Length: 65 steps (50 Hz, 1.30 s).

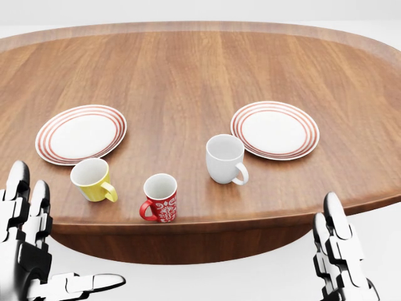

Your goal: Put the red mug on the left plate.

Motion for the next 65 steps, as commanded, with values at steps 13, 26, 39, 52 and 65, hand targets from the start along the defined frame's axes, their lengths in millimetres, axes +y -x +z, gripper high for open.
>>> trace_pose_trajectory([
  [13,-4,-3,0,1,-11,-20,100,0,-15,6,-65,10,0,100,0,35,0],
  [26,-3,-7,-3,10,-16,-29,100,2,-20,3,-61,2,22,100,0,50,0],
  [39,-3,-6,-4,15,-15,-29,100,1,-20,1,-50,-31,26,100,0,50,0],
  [52,-5,-8,-8,35,-17,-37,100,0,-21,1,-54,-41,31,100,0,50,0],
  [65,-5,-10,-12,49,-19,-35,100,0,-25,-1,-50,-51,40,100,0,45,0],
])
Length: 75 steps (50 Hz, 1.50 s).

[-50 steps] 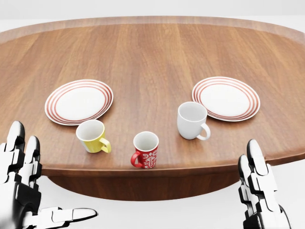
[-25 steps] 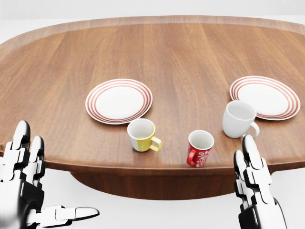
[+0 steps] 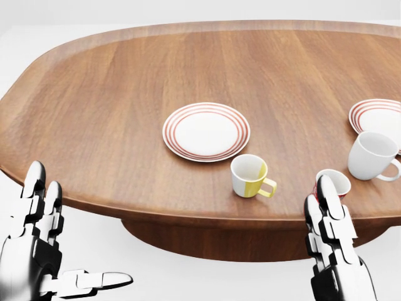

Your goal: Put the red mug on the left plate.

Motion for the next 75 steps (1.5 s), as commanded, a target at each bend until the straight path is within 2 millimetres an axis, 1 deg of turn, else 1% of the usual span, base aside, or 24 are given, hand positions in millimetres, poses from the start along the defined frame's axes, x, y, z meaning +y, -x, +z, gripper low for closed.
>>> trace_pose_trajectory([
  [1,0,-1,-3,12,1,-1,100,0,-2,-2,5,-5,10,100,0,1,0],
  [8,-2,-3,-4,16,-3,-6,100,4,-7,0,-14,6,40,100,6,0,0],
  [23,-4,-4,-7,28,-7,-14,100,4,-5,0,-9,-17,55,100,50,0,0],
  [49,-3,-3,-7,28,-6,-13,100,6,-4,2,-14,8,52,100,50,0,0],
  [54,-3,-3,-6,28,-6,-12,100,7,-5,3,-19,28,45,100,50,15,0],
  [60,-3,-3,-6,26,-6,-13,100,5,-4,3,-22,0,51,100,50,13,0],
  [75,-3,-5,-7,28,-6,-13,100,6,-4,3,-21,3,57,100,50,7,0],
])
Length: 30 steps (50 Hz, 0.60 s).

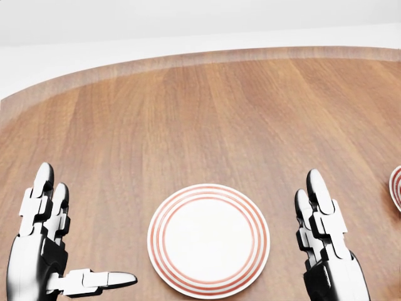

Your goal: Put the red mug on the left plate.

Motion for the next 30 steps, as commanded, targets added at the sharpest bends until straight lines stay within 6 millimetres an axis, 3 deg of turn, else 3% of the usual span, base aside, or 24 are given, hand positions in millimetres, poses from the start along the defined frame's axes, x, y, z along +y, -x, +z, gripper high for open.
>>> trace_pose_trajectory([
  [1,0,-1,0,1,0,-1,100,0,0,0,2,-3,3,100,51,4,0],
  [24,-1,-2,-1,6,0,-3,100,-1,-6,-5,11,6,16,100,50,3,0],
  [30,-1,0,0,1,-3,-3,100,-31,-30,-13,84,52,-202,100,0,0,0],
])
